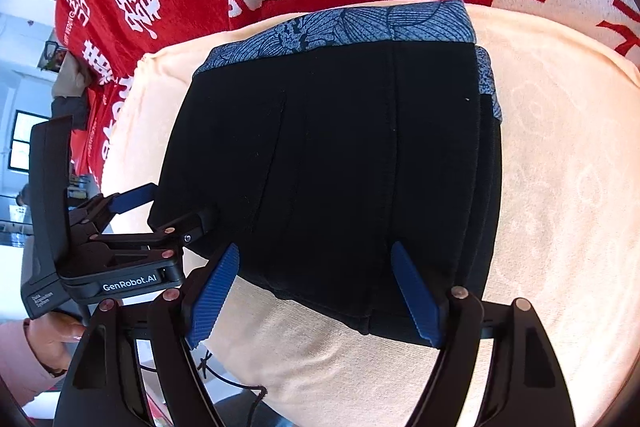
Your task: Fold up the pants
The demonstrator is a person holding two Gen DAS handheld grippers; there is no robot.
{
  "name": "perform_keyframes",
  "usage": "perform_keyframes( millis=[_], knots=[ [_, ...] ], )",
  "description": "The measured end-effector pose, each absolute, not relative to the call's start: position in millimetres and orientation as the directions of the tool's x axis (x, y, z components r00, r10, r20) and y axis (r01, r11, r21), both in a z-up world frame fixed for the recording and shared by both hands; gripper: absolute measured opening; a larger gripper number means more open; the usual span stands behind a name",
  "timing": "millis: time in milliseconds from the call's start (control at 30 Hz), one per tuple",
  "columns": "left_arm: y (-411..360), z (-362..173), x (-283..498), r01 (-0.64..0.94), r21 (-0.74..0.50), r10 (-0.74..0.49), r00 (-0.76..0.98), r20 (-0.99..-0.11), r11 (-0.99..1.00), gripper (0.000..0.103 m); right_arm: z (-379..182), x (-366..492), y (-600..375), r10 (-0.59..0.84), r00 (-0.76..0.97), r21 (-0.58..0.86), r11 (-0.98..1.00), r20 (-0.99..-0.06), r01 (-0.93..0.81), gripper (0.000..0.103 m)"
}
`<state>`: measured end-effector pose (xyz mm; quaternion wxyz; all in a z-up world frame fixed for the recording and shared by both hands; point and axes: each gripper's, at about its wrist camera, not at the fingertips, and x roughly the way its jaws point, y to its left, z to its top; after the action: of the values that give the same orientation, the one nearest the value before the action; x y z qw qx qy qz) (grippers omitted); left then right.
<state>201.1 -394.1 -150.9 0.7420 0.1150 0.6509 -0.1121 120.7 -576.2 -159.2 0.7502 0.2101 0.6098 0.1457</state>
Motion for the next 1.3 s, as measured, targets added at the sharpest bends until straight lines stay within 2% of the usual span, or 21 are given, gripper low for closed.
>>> perform_keyframes(
  millis=[467, 767, 967, 1300],
  knots=[
    [-387.1, -167.4, 210.3, 0.319, 0.01, -0.017, 0.082, -0.997, 0.948, 0.102, -159.7, 116.8, -577.5, 0.483, 0.244, 0.511, 0.858, -0.841, 0.062, 0.083],
    [-388.8, -171.2, 213.6, 0.311, 0.027, 0.006, 0.068, -0.998, 0.95, 0.102, -160.3, 121.8, -599.2, 0.569, 0.238, 0.609, 0.778, -0.787, 0.155, 0.083],
    [-390.6, -172.1, 213.4, 0.306, 0.039, 0.019, 0.069, -0.997, 0.951, 0.102, -145.1, 117.4, -624.0, 0.502, 0.303, 0.569, 0.797, -0.81, 0.201, 0.083],
    [-393.5, -169.2, 210.9, 0.302, 0.048, 0.025, 0.08, -0.997, 0.952, 0.103, -170.7, 109.0, -652.6, 0.488, 0.267, 0.555, 0.764, -0.831, 0.33, 0.083]
  ],
)
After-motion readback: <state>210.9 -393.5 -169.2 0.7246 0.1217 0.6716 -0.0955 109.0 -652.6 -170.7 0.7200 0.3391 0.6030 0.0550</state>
